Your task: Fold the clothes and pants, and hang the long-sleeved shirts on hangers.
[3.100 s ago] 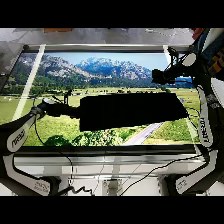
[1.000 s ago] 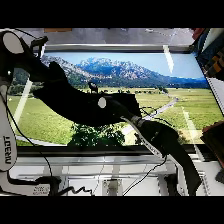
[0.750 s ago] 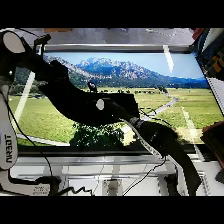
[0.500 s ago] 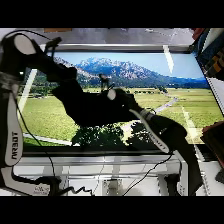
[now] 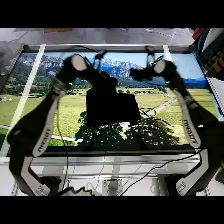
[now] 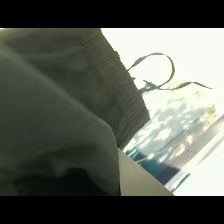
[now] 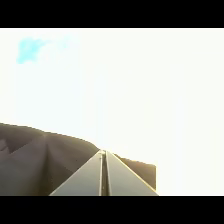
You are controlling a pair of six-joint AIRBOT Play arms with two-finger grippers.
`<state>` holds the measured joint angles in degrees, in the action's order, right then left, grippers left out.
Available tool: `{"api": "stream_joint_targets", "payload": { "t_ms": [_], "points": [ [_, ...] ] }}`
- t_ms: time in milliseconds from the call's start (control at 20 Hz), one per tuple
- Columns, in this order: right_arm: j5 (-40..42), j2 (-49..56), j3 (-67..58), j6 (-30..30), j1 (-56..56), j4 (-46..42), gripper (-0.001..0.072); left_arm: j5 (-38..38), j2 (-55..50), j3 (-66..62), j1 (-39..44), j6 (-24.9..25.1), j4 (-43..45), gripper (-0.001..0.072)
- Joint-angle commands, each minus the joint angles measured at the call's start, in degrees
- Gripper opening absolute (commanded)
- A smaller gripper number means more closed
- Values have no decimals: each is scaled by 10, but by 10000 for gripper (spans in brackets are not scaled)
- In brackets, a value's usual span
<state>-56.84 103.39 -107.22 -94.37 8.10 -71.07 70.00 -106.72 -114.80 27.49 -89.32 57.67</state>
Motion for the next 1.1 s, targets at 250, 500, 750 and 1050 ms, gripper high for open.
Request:
{"api": "stream_joint_targets", "payload": {
  "t_ms": [250, 500, 750, 1050],
  "points": [
    [-38, -33, 0, 21, -56, -7, 21, -165, -87, -1, 64, 11, -64, 51],
    [-36, -33, 0, 24, -56, -29, 21, -183, -85, -1, 65, 105, -196, 544],
    [-39, -32, 0, 41, -65, -142, 20, -174, -65, -1, 53, 171, -234, 544],
    [-159, -2, 31, 203, -158, 47, 19, -100, -40, -1, -7, 223, -193, 137]
  ]
}}
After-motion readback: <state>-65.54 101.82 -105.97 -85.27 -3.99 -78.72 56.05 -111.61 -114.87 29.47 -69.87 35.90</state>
